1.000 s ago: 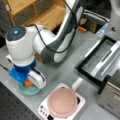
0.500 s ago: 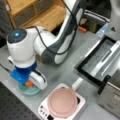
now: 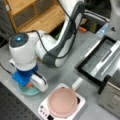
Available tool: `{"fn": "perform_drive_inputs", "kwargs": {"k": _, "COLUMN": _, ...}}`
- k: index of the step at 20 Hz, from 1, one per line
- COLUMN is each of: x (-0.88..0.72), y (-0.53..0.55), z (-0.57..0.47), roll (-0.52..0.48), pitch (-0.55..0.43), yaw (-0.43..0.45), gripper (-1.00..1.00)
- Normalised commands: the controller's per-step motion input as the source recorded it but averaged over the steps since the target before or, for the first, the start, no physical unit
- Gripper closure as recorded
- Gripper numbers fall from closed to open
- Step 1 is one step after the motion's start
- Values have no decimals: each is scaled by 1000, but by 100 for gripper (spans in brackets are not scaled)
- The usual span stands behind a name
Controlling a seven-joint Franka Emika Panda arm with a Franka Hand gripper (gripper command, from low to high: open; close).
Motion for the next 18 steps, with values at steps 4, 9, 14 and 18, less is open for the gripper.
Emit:
{"fn": "perform_drive_inputs", "kwargs": {"k": 4, "x": -83, "y": 40, "z": -192, "roll": -18, "pitch": -123, "yaw": -16, "gripper": -100}}
{"fn": "perform_drive_inputs", "kwargs": {"k": 9, "x": -77, "y": 48, "z": -163, "roll": -10, "pitch": -83, "yaw": -11, "gripper": -100}}
{"fn": "perform_drive_inputs", "kwargs": {"k": 14, "x": -70, "y": 61, "z": -94, "roll": -30, "pitch": -42, "yaw": 1, "gripper": -100}}
{"fn": "perform_drive_inputs", "kwargs": {"k": 18, "x": -25, "y": 64, "z": -132, "roll": -24, "pitch": -62, "yaw": 18, "gripper": 100}}
